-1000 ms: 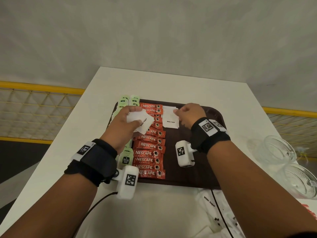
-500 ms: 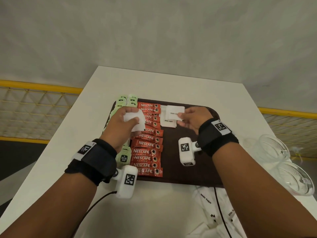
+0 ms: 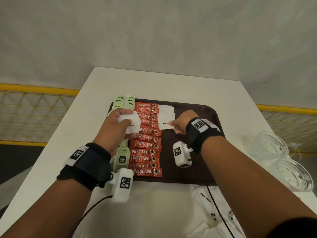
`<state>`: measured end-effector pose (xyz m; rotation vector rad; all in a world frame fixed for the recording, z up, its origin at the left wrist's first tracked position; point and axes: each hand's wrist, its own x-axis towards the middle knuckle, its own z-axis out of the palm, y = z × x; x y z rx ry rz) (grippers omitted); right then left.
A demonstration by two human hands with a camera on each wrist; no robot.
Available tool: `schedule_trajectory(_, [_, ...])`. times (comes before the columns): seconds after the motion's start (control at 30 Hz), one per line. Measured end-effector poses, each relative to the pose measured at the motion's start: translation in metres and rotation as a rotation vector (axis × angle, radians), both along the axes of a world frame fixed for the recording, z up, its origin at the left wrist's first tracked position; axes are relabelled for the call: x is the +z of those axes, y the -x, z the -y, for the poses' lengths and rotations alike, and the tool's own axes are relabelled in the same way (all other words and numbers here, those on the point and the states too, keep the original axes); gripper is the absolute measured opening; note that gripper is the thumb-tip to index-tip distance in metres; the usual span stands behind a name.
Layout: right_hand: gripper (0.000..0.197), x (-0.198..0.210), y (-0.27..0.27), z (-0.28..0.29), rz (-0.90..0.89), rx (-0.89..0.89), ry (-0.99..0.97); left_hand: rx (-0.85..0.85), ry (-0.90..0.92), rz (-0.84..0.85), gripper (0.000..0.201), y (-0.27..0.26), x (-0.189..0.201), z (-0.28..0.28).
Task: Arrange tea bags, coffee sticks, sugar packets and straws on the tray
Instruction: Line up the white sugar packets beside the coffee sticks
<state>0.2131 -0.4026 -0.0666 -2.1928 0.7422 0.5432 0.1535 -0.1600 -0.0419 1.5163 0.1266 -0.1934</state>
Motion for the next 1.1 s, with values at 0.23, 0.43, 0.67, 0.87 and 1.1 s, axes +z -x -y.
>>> schedule_trajectory(0.23, [0.037, 0.008, 0.008, -0.004, 0.023, 0.157, 0.219, -0.039, -0.002, -0.028, 0.034, 0.003, 0.006, 0.004])
schedule_trajectory(0.43, [0.045, 0.05, 0.036, -0.022, 0.336, 0.315, 0.155, -0.118, -0.029, 0.007, 0.032, 0.002, 0.004, 0.011])
schedule_trajectory(0.67, [0.032, 0.056, 0.059, -0.044, 0.322, 0.367, -0.259, -0.078, -0.075, 0.088, 0.027, 0.004, 0.007, 0.026])
schedule_trajectory(0.87, [0.021, 0.049, 0.047, -0.006, 0.408, 0.08, -0.276, -0.044, -0.006, 0.015, 0.025, 0.003, 0.009, 0.018])
schedule_trajectory(1.1, [0.026, 0.035, 0.044, 0.007, 0.145, 0.243, 0.073, -0.024, -0.107, 0.018, 0.027, 0.007, 0.003, 0.008])
